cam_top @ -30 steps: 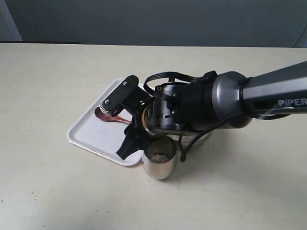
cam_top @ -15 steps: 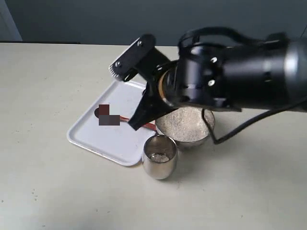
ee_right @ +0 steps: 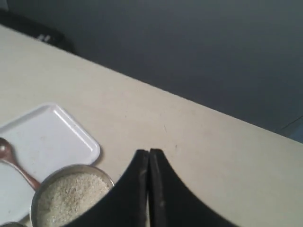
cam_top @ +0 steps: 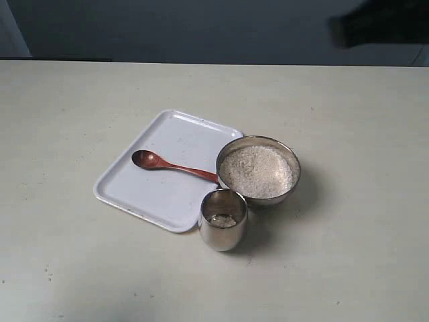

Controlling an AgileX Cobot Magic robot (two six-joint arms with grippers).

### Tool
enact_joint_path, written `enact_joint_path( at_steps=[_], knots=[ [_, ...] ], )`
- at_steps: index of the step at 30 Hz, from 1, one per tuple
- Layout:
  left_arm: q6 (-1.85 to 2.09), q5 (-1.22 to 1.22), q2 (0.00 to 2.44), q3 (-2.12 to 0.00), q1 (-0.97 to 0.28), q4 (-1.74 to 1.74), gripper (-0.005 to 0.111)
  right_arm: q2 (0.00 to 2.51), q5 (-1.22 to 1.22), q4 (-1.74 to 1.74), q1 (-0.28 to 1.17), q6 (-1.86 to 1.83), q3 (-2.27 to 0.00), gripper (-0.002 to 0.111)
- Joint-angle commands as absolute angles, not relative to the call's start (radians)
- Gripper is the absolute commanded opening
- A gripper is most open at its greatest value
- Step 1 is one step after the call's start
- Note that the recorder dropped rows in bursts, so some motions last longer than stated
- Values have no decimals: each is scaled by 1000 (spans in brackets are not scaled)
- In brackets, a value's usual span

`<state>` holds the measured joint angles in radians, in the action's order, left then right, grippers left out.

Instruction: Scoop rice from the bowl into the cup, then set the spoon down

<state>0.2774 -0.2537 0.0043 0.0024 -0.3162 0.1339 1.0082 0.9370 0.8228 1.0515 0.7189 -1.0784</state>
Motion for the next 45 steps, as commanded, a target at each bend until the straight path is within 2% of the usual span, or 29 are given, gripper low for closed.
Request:
enact_joint_path(
  at_steps=[1,14,16,18,21,23,24,26,31,41,45],
  knots=[
    [272,-239,0,0,-321,141,1,827,960,812,1048,720,-1083,-1],
    [272,-239,0,0,-321,141,1,545,957,846,1048,716,-1083,-1],
    [272,-239,0,0,-321,141,1,541,968,836,997,707,-1074,-1],
    [272,-239,0,0,-321,141,1,541,869,795,817,707,-1007,-1],
    [272,-239,0,0,-321,141,1,485,466,643,422,614,-797,-1],
    [272,-239,0,0,-321,141,1,423,278,538,255,556,-672,-1],
    [272,-239,0,0,-321,141,1,353,166,474,122,547,-549,-1],
    [272,-239,0,0,-321,141,1,236,109,406,12,547,-401,-1],
    [272,-239,0,0,-321,141,1,12,101,334,-34,547,-197,-1],
    [272,-239,0,0,-321,141,1,0,46,275,-34,549,0,-1],
    [272,-239,0,0,-321,141,1,0,138,160,-34,549,0,-1]
  ],
)
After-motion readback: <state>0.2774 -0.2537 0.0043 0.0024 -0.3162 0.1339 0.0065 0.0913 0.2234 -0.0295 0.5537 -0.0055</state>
